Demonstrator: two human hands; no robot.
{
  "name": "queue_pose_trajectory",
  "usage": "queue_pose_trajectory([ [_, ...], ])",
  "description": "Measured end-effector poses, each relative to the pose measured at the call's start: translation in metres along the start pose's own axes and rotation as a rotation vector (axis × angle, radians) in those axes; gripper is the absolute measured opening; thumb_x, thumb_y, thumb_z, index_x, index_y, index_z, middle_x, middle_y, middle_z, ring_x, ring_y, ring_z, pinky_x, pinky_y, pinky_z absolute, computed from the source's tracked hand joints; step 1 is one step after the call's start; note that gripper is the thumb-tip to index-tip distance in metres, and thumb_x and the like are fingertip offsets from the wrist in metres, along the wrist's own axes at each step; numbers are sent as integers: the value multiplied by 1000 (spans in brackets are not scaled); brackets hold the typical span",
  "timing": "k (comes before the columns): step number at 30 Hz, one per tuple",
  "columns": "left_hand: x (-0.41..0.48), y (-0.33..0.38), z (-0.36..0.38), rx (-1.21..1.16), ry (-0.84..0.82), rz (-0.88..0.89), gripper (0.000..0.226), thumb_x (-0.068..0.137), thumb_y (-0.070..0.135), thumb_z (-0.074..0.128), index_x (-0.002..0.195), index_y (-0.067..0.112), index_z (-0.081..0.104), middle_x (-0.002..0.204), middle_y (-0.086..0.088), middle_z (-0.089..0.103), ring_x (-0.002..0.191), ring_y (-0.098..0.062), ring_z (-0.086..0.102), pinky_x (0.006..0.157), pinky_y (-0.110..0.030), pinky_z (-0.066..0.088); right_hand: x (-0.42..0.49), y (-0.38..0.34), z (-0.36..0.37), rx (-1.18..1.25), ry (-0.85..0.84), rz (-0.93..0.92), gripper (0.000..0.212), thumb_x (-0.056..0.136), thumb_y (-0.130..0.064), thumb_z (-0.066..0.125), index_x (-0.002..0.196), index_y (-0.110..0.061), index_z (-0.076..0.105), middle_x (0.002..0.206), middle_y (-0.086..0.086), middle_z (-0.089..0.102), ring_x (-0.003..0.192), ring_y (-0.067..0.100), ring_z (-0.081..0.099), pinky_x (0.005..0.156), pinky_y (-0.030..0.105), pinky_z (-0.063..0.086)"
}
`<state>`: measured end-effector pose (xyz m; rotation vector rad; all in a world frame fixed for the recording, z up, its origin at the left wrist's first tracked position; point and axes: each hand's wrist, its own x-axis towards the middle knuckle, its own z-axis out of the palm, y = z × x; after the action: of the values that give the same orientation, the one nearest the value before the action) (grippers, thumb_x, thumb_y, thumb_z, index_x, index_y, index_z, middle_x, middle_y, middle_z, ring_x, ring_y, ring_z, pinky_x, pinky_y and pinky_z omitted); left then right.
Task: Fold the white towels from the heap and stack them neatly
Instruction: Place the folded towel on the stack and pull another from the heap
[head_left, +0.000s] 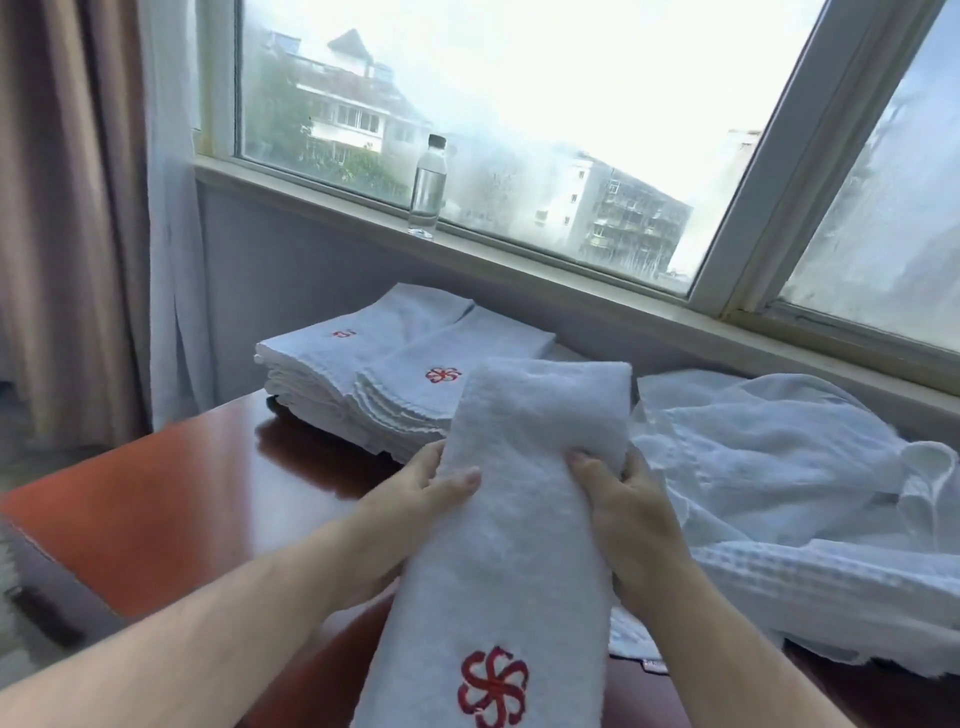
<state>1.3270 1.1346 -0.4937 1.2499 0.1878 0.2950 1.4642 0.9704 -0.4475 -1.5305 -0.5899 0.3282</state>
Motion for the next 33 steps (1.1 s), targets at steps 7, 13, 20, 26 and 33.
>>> queue_pose_trajectory([
  [7, 44, 14, 20, 219, -45, 11, 56, 82, 25, 73, 130, 36, 48, 120, -4, 72, 109, -28, 70, 94, -51, 56, 70, -10, -30, 122, 100, -63, 18, 93, -23, 63, 105, -36, 68, 98, 3, 76, 86, 27, 75, 67, 43, 61],
  [13, 122, 68, 33, 505, 71, 42, 43, 96, 26, 65, 134, 33, 47, 110, -5, 73, 93, -25, 74, 86, -49, 60, 151, -26, -47, 250, 132, -38, 26, 94, -12, 59, 112, -30, 63, 97, 4, 76, 86, 30, 75, 71, 53, 62],
  [20, 185, 81, 27, 982, 139, 47, 81, 92, 43, 65, 153, 43, 11, 139, -3, 45, 125, -21, 52, 96, -28, 41, 238, 2, -44, 180, 279, 19, 36, 87, -15, 61, 117, -33, 60, 94, 3, 72, 66, 14, 73, 49, 25, 55],
  [26, 189, 71, 7, 1369, 78, -88, 49, 99, 46, 53, 140, 60, 31, 149, 9, 34, 132, -19, 45, 106, -34, 34, 272, 53, -30, 128, 231, 301, 48, 64, -37, 72, 99, -5, 72, 87, 10, 77, 81, 33, 75, 80, 51, 61],
  [33, 185, 80, -10, 1491, 101, 65, 40, 99, 47, 51, 137, 56, 44, 147, 22, 34, 139, -6, 32, 111, -25, 25, 296, 53, -16, -16, 296, 211, 55, 79, -29, 75, 127, -15, 51, 119, 12, 65, 102, 35, 67, 90, 50, 57],
])
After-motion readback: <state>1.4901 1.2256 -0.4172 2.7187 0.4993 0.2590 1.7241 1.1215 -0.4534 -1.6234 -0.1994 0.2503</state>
